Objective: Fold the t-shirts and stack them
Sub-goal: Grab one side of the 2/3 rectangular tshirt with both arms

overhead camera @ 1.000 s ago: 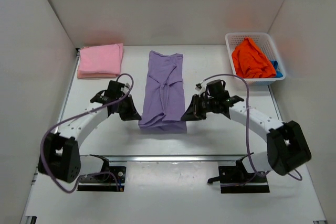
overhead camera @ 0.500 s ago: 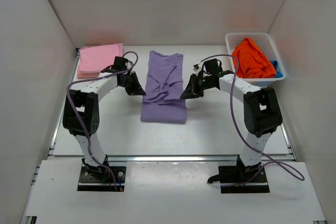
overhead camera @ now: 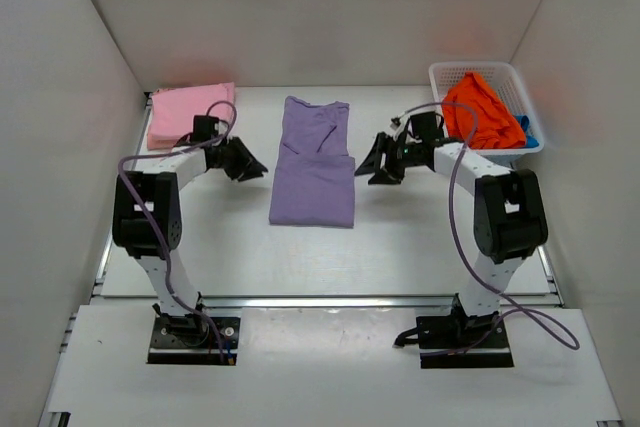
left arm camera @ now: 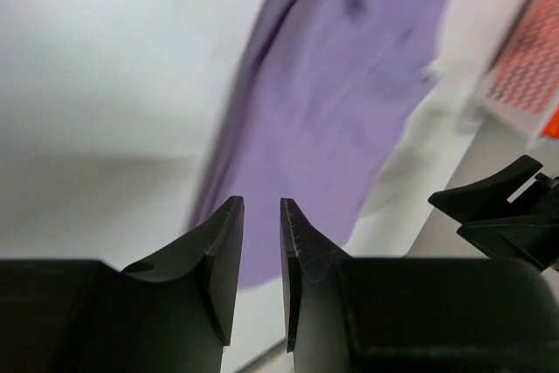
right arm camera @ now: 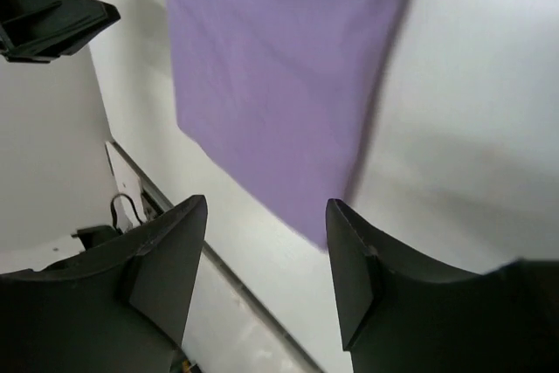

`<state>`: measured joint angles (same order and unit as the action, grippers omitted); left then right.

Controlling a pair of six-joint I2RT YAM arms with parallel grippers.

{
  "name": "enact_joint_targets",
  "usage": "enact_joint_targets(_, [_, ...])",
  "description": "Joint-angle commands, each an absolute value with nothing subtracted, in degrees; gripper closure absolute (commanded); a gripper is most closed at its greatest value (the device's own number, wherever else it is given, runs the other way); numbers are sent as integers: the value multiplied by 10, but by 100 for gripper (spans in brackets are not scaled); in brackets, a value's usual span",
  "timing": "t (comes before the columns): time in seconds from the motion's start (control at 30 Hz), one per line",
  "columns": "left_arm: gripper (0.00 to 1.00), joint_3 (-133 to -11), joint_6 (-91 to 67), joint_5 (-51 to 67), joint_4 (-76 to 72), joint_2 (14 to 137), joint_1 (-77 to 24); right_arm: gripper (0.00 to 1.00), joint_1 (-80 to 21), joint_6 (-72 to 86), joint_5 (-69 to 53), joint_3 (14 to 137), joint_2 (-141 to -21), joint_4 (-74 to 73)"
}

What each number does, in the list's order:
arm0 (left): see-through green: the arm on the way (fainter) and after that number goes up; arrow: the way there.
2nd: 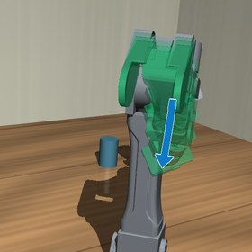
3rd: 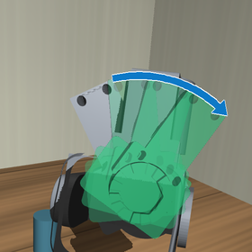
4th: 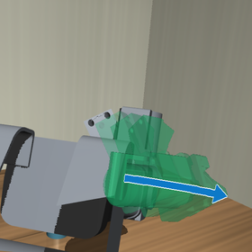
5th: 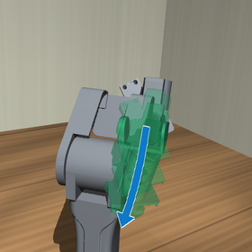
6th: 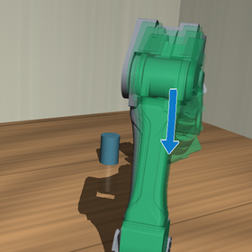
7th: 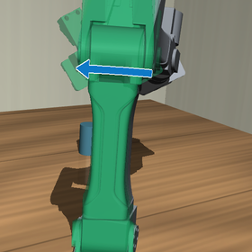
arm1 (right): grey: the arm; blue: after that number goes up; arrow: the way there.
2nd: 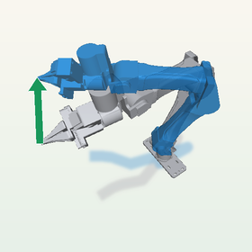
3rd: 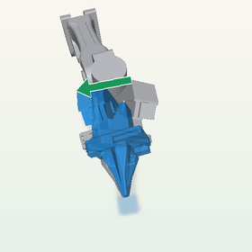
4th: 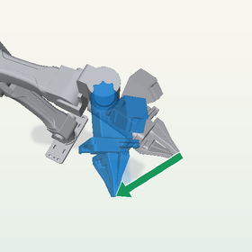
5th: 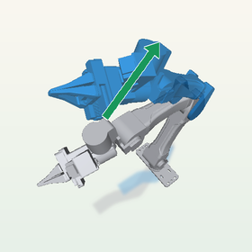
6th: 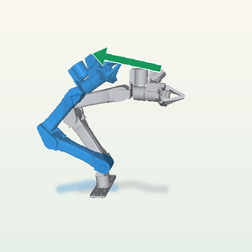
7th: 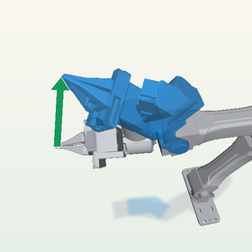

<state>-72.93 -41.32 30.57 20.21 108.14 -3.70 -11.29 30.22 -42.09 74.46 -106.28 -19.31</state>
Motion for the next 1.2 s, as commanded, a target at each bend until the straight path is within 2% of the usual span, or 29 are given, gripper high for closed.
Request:
enact_joint_targets(0.0, [66, -621, -415, 307, 183, 994, -46, 46, -136, 311, -404, 643, -978, -164])
enact_joint_targets(0.17, [60, -478, -411, 175, 176, 892, -130, 44, -182, 361, -356, 470, -897, -100])
enact_joint_targets(0.33, [56, -406, -459, 128, 127, 849, -161, 45, -214, 445, -338, 368, -863, 17])
enact_joint_targets(0.47, [56, -396, -481, 87, 115, 850, -168, 47, -209, 462, -317, 359, -887, 69])
enact_joint_targets(0.6, [55, -383, -507, 97, 97, 858, -164, 47, -210, 469, -316, 374, -933, 95])
enact_joint_targets(0.8, [48, -388, -520, 127, 107, 878, -184, 49, -210, 479, -311, 393, -975, 115])
enact_joint_targets(0.93, [45, -365, -549, 141, 70, 888, -204, 57, -212, 486, -312, 397, -998, 127])
enact_joint_targets(1.03, [45, -369, -560, 163, 61, 910, -212, 73, -216, 487, -314, 403, -1011, 130])
enact_joint_targets(1.07, [57, -369, -557, 168, 55, 917, -211, 83, -215, 484, -316, 403, -1015, 132])
enact_joint_targets(1.1, [75, -370, -555, 181, 54, 926, -209, 94, -216, 485, -318, 401, -1016, 133])
enact_joint_targets(1.13, [84, -368, -557, 188, 55, 932, -213, 99, -217, 483, -325, 406, -1017, 134])
enact_joint_targets(1.17, [100, -369, -555, 188, 58, 931, -214, 100, -220, 476, -325, 407, -1015, 124])
